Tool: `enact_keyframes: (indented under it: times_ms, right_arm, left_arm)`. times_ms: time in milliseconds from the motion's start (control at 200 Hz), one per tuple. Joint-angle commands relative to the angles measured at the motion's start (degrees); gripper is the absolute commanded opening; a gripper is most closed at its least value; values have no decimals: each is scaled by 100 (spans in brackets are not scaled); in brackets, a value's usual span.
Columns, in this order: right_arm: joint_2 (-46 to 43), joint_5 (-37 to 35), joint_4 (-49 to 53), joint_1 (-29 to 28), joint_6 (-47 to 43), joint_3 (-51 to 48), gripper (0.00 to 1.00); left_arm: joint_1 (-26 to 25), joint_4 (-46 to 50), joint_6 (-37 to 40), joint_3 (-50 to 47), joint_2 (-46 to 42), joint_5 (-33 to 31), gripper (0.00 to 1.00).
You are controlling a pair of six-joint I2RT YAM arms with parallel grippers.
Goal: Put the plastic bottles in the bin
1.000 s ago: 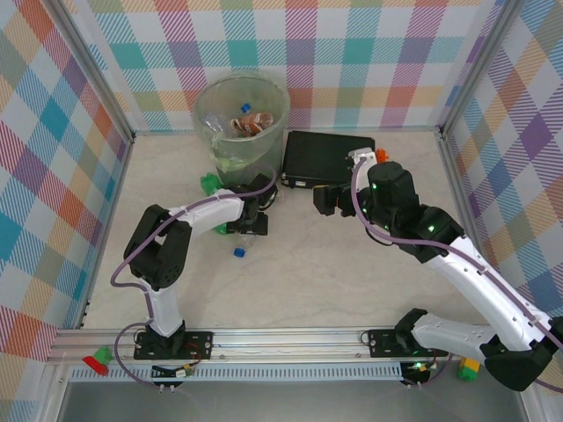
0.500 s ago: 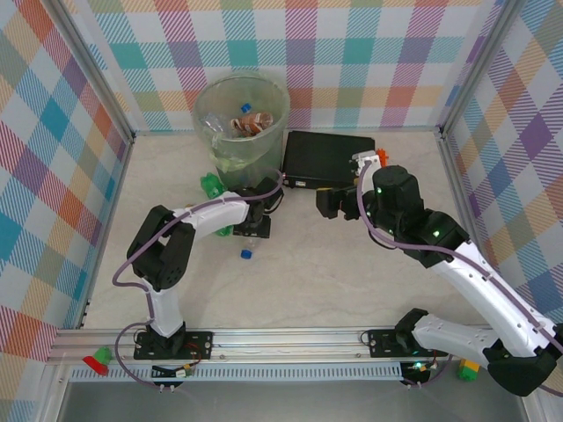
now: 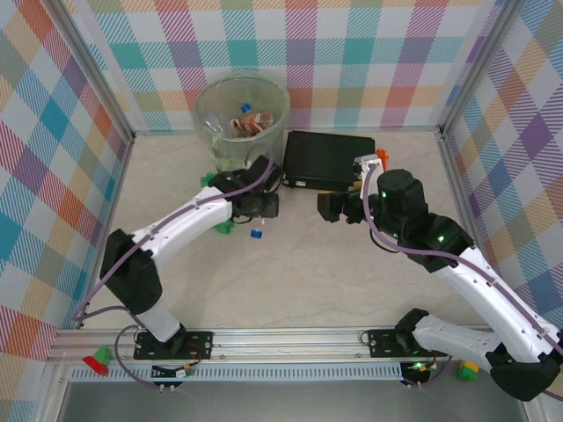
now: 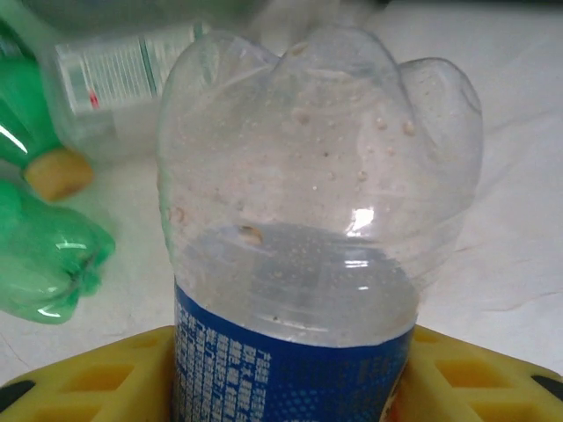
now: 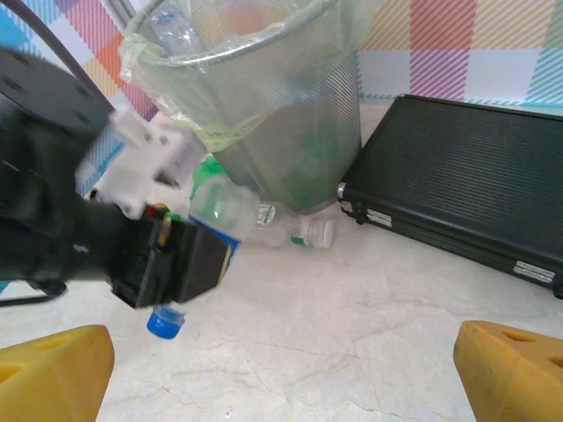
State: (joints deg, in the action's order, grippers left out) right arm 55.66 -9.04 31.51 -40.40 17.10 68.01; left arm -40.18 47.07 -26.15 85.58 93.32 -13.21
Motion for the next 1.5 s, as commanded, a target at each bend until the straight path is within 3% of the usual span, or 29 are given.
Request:
enact_keyframes:
  times_ms: [0, 320, 600, 905, 1230, 1495]
  right_arm:
    - [-3, 340, -432, 43, -27, 88, 99]
    - [234, 582, -661, 41, -130, 409, 99]
    - [349, 631, -747, 41, -163, 547, 99]
    - [495, 709, -887, 42, -152, 644, 99]
    - [560, 711, -881, 40, -159, 610, 99]
    - [528, 647, -851, 43, -163, 565, 99]
  left_arm:
    - [-65, 431, 13, 647, -278, -181, 53]
    - [75, 900, 363, 2760, 148, -341, 52]
    - [693, 661, 127, 4111, 841, -75, 52]
    - [1418, -780, -1404, 4140, 1248, 214, 51]
    - [1868, -2000, -3638, 4120, 1927, -73, 51]
    - [1918, -2403, -4638, 4165, 2317, -663, 52]
